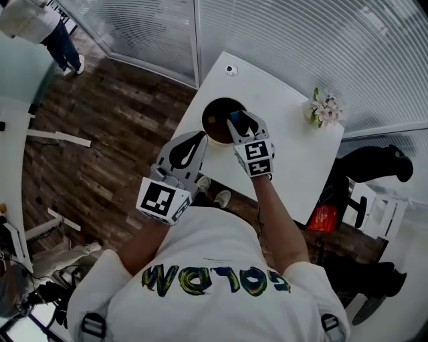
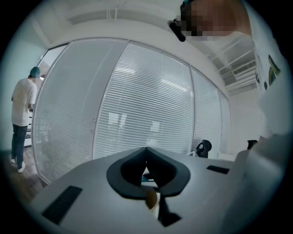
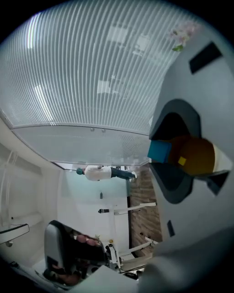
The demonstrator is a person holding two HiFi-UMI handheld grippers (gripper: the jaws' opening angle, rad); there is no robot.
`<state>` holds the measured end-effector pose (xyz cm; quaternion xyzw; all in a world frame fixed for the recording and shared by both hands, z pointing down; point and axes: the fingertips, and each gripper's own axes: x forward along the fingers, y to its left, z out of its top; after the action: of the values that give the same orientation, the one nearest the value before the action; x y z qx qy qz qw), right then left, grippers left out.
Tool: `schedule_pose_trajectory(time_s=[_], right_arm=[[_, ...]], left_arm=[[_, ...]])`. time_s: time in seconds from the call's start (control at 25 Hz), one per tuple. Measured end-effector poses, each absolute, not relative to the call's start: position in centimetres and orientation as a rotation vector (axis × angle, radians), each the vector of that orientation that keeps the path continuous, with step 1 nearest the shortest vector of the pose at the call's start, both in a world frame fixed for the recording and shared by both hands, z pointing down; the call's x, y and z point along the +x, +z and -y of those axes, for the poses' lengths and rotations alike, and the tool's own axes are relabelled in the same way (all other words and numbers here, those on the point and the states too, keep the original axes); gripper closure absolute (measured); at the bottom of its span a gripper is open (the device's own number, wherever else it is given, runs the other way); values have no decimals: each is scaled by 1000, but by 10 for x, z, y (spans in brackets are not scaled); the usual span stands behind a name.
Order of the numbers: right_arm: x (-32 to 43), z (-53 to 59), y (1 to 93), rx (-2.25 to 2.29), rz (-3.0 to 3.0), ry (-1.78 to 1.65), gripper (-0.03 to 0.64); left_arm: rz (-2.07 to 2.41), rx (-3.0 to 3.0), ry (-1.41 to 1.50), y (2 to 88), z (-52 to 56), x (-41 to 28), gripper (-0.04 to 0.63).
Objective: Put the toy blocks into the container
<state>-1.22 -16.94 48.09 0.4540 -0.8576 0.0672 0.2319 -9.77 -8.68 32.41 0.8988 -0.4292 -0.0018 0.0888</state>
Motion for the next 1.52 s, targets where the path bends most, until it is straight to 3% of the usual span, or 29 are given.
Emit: schedule_pose_trajectory(time_s=[0.32,0.76,1.52], right_arm=[[-31,180,529,1156,2313,250,451],[-21,176,517,1236,2329,264,433],[100,109,465,1615,2229,332,446]], left_arm=[[1298,2652,3,331,87,-111,581],[1267,2659,13,334,87,-109,581],[974,2770,20,339,80,-25,581]])
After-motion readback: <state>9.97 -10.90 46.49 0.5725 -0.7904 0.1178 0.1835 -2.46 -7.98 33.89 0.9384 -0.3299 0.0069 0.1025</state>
